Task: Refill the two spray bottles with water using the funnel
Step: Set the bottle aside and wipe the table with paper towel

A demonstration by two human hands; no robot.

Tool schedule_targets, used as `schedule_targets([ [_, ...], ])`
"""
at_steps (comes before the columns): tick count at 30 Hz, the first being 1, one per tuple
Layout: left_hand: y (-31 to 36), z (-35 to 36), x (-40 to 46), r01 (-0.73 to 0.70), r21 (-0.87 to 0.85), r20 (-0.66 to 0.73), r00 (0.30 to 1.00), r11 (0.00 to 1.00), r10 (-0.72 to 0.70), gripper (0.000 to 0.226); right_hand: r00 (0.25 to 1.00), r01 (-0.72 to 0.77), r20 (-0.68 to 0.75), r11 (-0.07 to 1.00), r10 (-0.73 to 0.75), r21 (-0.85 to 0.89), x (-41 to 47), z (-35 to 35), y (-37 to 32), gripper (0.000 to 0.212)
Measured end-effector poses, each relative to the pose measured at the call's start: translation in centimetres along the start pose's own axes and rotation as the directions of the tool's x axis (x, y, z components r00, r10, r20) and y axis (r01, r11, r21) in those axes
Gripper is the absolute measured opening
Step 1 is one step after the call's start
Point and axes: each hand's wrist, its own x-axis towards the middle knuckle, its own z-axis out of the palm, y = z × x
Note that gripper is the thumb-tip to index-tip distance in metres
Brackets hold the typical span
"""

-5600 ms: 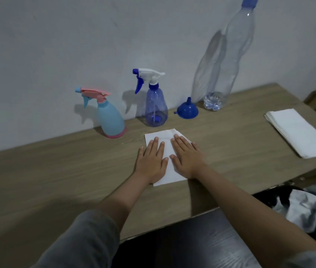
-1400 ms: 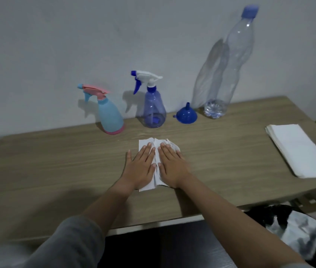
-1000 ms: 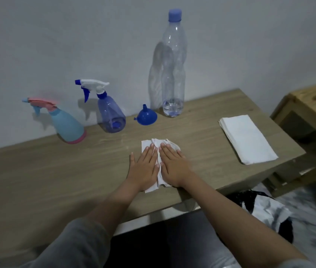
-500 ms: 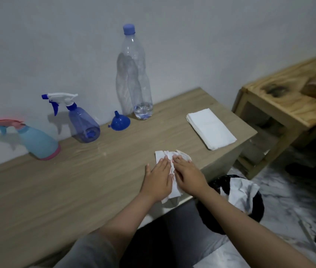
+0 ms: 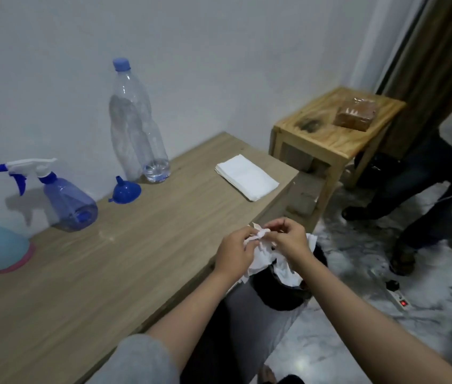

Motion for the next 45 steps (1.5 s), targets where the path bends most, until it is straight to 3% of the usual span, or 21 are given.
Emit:
schedule_targets([
  [6,2.3,3.2,1.1,-0.011,-0.003,0.069,0.998,1.0,0.011,0.014,0.983,-0.13,-0.079,0.934,0.165,0.333,0.6,-4.6,-1.4,0.034],
  [10,3.8,6.0,2.9,-0.055,0.023,0.144,0.988,0.998,0.051,0.03,0.977,-0.124,-0.114,0.92,0.179,0.373,2.2,-6.9,-1.8,0.033],
  [15,5.3,9.9,6.2,-0.063,0.175,0.092,0.995,0.982,0.048,0.015,0.968,-0.154,-0.126,0.907,0.219,0.391,5.3,-10.6,-1.4,0.031],
  [20,5.2,13.5,9.5,-0.06,0.309,0.087,0.996,0.949,0.035,0.015,0.929,-0.157,-0.25,0.902,0.273,0.401,10.4,-15.1,-0.1,0.022],
  [26,3.4,17.1,11.4,0.075,0.323,0.107,0.988,0.944,-0.115,0.012,0.906,-0.215,-0.313,0.947,0.285,0.239,14.9,-18.5,3.3,0.018],
  [32,1.1,20.2,11.7,0.279,0.324,0.108,0.938,0.904,-0.329,0.008,0.93,-0.34,-0.157,0.94,0.333,-0.017,16.5,-18.1,8.2,0.018],
  [35,-0.6,21.4,11.6,0.362,0.338,0.11,0.902,0.869,-0.418,0.005,0.921,-0.384,-0.103,0.921,0.377,-0.06,17.2,-17.7,10.3,0.02],
  [42,-4.1,23.5,11.0,0.419,0.385,0.35,0.758,0.822,-0.55,0.043,0.909,-0.413,-0.019,0.893,0.416,-0.177,17.4,-16.5,12.8,0.024],
  [45,-5.1,23.5,10.1,0.477,0.34,0.343,0.74,0.811,-0.579,0.045,0.904,-0.411,0.013,0.878,0.427,-0.247,17.2,-16.2,13.7,0.021],
])
